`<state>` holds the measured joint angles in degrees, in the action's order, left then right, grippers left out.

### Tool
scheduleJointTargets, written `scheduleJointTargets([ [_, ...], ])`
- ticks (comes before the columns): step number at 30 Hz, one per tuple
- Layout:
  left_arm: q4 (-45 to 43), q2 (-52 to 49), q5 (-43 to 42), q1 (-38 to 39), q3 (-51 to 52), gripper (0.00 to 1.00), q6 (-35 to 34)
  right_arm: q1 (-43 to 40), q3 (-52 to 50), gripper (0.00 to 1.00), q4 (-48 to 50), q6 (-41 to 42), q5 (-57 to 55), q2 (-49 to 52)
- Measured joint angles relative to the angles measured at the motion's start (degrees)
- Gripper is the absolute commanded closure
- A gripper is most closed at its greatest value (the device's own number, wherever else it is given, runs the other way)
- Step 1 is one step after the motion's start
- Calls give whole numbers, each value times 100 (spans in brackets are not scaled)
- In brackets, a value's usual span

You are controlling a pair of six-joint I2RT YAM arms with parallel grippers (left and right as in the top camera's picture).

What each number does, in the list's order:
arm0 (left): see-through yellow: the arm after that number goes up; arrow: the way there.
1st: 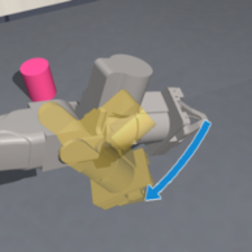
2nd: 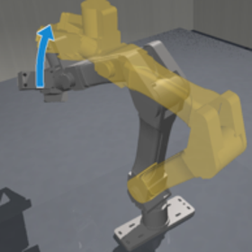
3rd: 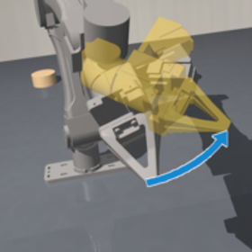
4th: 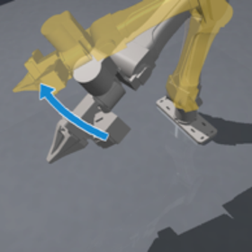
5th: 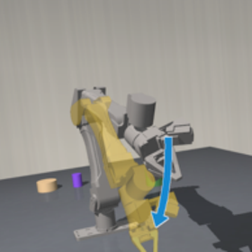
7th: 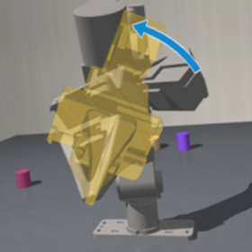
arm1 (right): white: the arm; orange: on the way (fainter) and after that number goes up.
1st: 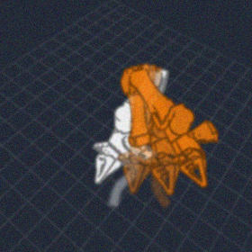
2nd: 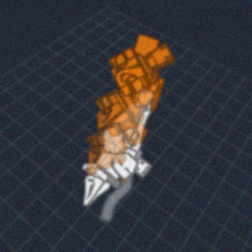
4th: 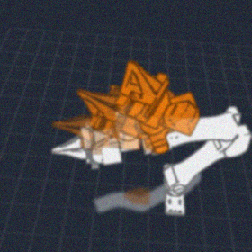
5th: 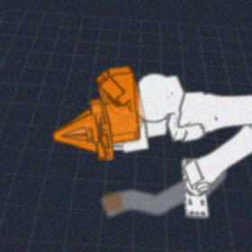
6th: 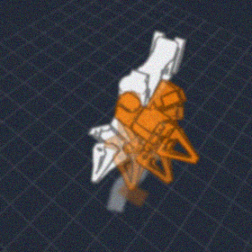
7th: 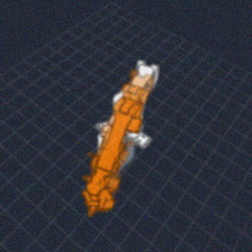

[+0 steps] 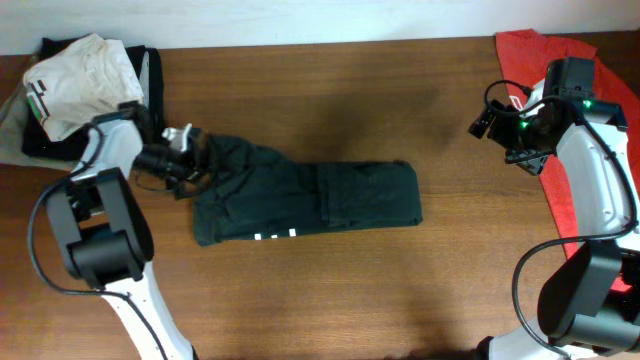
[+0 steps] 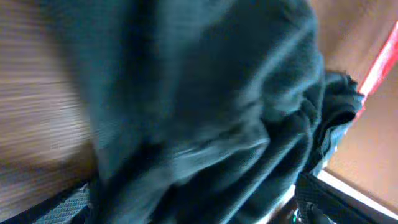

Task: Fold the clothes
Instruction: 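Grasp the left end of the folded strip with the left gripper, then fold the left end rightward over the strip with the left gripper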

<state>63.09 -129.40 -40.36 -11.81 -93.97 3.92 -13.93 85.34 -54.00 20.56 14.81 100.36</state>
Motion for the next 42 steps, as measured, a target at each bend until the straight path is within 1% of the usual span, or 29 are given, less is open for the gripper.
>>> scheduleJointTargets([
  [1, -24, -15, -83, 173, 0, 1, 33, 0, 0, 1, 0, 0, -2, 0],
  [2, -44, -15, -103, 256, 0, 9, 46, -2, 0, 1, 0, 0, 0, 0],
  [4, -92, -28, -105, 374, 7, 41, 103, -2, 0, 1, 0, 2, 0, 0],
  [5, -98, -59, -127, 389, 7, 52, 107, -2, 0, 1, 0, -2, 0, 0],
  [6, -146, -136, -94, 404, 31, 76, 144, 0, 0, 1, 2, 0, 0, 0],
  [7, -151, -181, -94, 402, 44, 93, 170, 0, 0, 1, 0, 0, -2, 0],
  [8, -157, -221, -57, 407, 61, 99, 162, -2, 0, 1, 0, 2, 0, 0],
  [10, -155, -321, -79, 413, 98, 99, 186, 0, 0, 1, 0, 2, -2, 0],
  [12, 87, -326, 219, 448, -22, 99, 37, -2, 0, 1, 2, 4, 0, 0],
  [14, 634, -345, 918, 518, -319, 99, -210, 0, 0, 1, -4, 0, 0, 0],
  [17, 1539, -551, 2476, 472, -1231, 99, -750, -2, 0, 1, -7, 2, 0, 0],
  [19, 1904, -636, 3038, 356, -1832, 99, -935, -2, 0, 1, 4, 2, 0, 0],
  [21, 2415, -682, 3440, 271, -2730, 99, -1075, 0, 0, 1, 4, 2, 0, 0],
  [24, 3134, -691, 3635, 433, -3641, 99, -1152, -2, 0, 1, -2, 0, 0, 0],
  [27, 3335, -656, 3652, 901, -4271, 99, -1244, 0, 0, 1, 0, 2, -2, 0],
  [36, 3346, -151, 3611, 2573, -4286, 99, -1285, -2, 0, 1, 0, -2, 0, 0],
  [42, 3348, -142, 3585, 3626, -4262, 99, -1300, 0, 0, 1, 0, 0, 0, 0],
])
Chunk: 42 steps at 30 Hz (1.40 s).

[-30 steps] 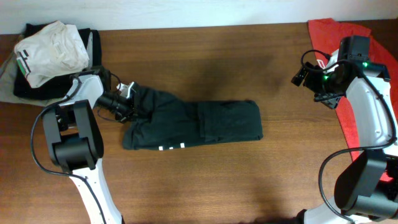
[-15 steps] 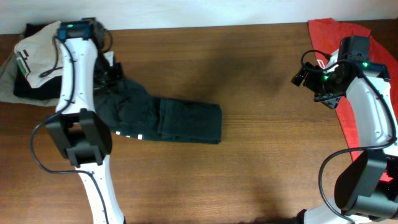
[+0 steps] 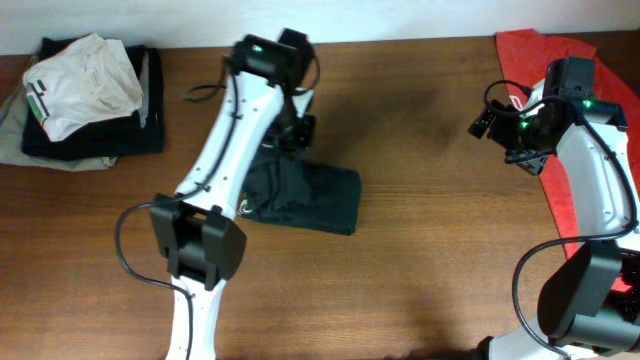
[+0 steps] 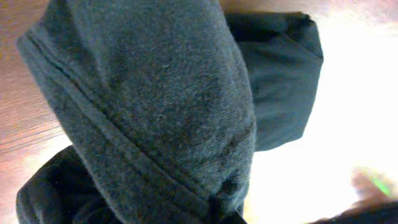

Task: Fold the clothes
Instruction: 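Fold the left end rightward over the strip with the left gripper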

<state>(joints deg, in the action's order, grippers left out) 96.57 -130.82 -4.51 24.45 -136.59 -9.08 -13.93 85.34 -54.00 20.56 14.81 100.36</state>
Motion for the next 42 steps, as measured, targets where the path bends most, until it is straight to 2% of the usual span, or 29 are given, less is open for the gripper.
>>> scheduleJointTargets([
  [4, -87, 57, -109, 271, 767, 99, -2, 0, -2, 1, -2, 2, 0, 0],
  [8, -713, 57, -385, 470, 1462, 98, -11, 0, -2, 1, 2, 0, -2, 0],
  [11, -988, 57, -485, 603, 1561, 90, -24, 0, -2, 1, 0, -2, 0, 0],
  [16, -1344, 57, -562, 815, 1565, 84, -66, 0, -2, 1, 0, 4, 0, 0],
  [17, -1421, 57, -581, 850, 1565, 81, -72, 0, -2, 1, 0, 0, 0, 0],
  [19, -1523, 55, -621, 859, 1565, 53, -81, 0, -2, 1, 0, 2, 0, 0],
  [23, -1707, 52, -883, 870, 1565, 49, -103, 0, -2, 1, 0, 4, 0, 0],
  [29, -1919, 52, -1381, 1121, 1563, 50, -9, 0, -2, 1, 0, 0, -2, 0],
  [32, -1405, -31, -1209, 1196, 1040, 50, 160, 0, -2, 1, -4, 2, 0, 0],
  [34, -848, -68, -693, 1034, 199, 49, 195, 0, -2, 1, -2, 2, -2, 0],
  [37, -157, -50, 168, 326, -658, 33, -9, 0, -2, 1, -2, 2, 0, 0],
  [39, -15, -55, 328, -278, -616, 29, -120, 0, -2, 1, 0, 0, 0, 0],
  [42, -52, -39, -114, -885, 15, 27, 11, 0, -2, 1, 4, 2, 0, 0],
])
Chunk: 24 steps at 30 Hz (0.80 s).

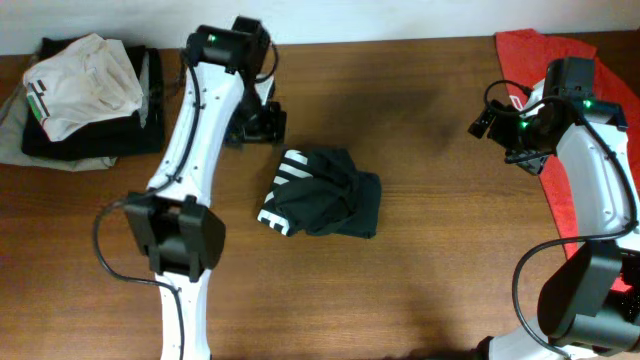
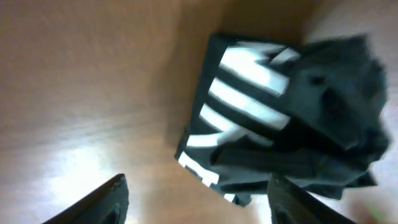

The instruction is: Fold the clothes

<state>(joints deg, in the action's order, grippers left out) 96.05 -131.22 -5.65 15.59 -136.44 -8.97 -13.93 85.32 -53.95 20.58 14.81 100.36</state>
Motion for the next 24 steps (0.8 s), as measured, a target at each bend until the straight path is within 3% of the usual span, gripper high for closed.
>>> scheduleJointTargets([
  [3, -560, -31, -597, -2, 1213, 28, 284, 0, 0, 1, 11, -2, -2, 0],
  [6, -986, -50, -1486, 133, 1945, 35, 688, 0, -2, 1, -4, 0, -2, 0],
  [7, -999, -52, -1751, 219, 2090, 45, 793, 0, -2, 1, -4, -2, 0, 0],
  [10, -1021, -52, -2044, 483, 2105, 94, 940, -2, -2, 1, -4, -4, 0, 0],
  [24, -1272, -50, -2205, 1569, 1910, 95, 960, 0, -2, 1, -4, 0, 0, 0],
])
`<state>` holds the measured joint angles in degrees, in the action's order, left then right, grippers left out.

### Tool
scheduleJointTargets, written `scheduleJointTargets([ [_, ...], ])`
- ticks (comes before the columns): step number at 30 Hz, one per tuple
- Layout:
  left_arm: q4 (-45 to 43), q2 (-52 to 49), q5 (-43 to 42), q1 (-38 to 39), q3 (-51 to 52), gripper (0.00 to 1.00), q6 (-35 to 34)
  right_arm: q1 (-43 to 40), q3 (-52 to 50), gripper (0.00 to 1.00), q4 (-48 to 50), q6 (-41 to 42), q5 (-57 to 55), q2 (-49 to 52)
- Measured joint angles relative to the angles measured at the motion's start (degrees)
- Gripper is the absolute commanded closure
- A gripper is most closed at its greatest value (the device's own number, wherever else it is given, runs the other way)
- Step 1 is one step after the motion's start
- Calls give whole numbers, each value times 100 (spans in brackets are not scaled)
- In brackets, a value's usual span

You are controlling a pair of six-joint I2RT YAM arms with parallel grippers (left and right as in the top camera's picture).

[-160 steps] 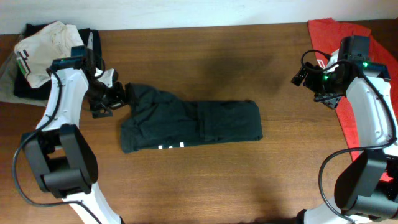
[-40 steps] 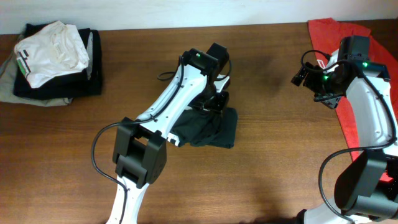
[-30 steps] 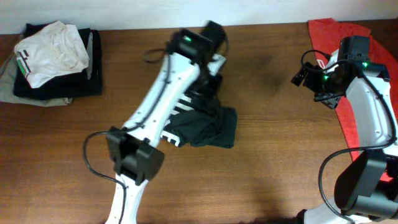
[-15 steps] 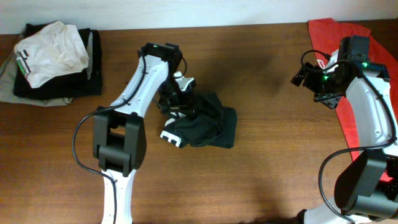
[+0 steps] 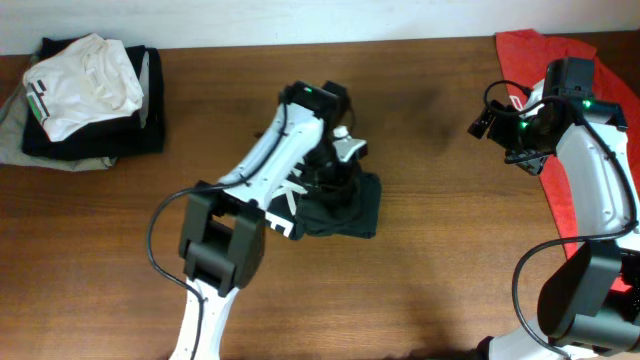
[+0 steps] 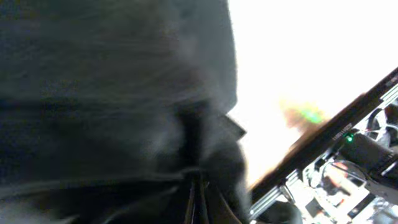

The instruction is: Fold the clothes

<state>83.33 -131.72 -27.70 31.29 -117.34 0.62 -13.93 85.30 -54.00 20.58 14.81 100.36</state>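
A dark green garment (image 5: pixel 358 212) lies bunched in a compact bundle at the table's middle, white stripes (image 5: pixel 283 204) showing on its left part. My left gripper (image 5: pixel 335 182) is down on the bundle's top. In the left wrist view the dark cloth (image 6: pixel 112 93) fills the frame, and the left gripper (image 6: pixel 196 200) has its jaws pressed together in the fabric. My right gripper (image 5: pixel 484 122) hangs over bare wood at the right, beside the red cloth; its jaws are too small to read.
A red cloth (image 5: pixel 535 52) lies at the far right edge under the right arm. A pile of white and black clothes (image 5: pixel 85 85) sits at the back left corner. Brown wooden table (image 5: pixel 420 290) runs all round the bundle.
My left gripper was open above the wood up and left of the bundle; now it is on the bundle's top and shut in the cloth. The right arm has not moved.
The garment first lay stretched long across the table, my left gripper at its left end. Then the gripper held that end up over the middle and the garment was shorter. Then the bundle lay released, stripes up. Now the gripper grips it again.
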Motion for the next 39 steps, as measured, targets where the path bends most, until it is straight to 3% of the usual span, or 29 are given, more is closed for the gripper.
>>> scheduleJointTargets([
  [3, -282, 0, -17, 411, 0, 80, -68, 0, 0, 1, 0, 0, 0, 0],
  [7, -619, 0, -15, 789, -4, 79, -90, 0, 0, 1, 0, -4, 0, 0],
  [10, -264, -2, 264, 920, -431, 76, -90, 0, 0, 1, -2, 2, -2, 0],
  [11, -98, -2, 411, 879, -656, 67, -120, 0, -2, 1, 4, -2, -2, 0],
  [13, 481, 7, 1040, 577, -1735, 31, -337, 0, 0, 1, -2, -2, -2, 0],
  [15, 691, 48, 1401, 35, -2376, 22, -501, 0, 0, 1, 0, 2, 0, 0],
  [20, 603, 57, 1508, -1176, -2118, 21, -822, 0, 0, 2, -2, 0, 0, 0],
  [25, -68, -278, 352, -1062, -1342, 21, -610, 0, 0, 1, 0, 0, -2, 0],
  [31, -319, -299, -44, -927, -911, 21, -533, 0, 0, 1, 0, -2, 0, 0],
  [39, -323, -299, 1080, -931, -616, 23, -634, 0, 0, 1, 0, -2, 0, 0],
])
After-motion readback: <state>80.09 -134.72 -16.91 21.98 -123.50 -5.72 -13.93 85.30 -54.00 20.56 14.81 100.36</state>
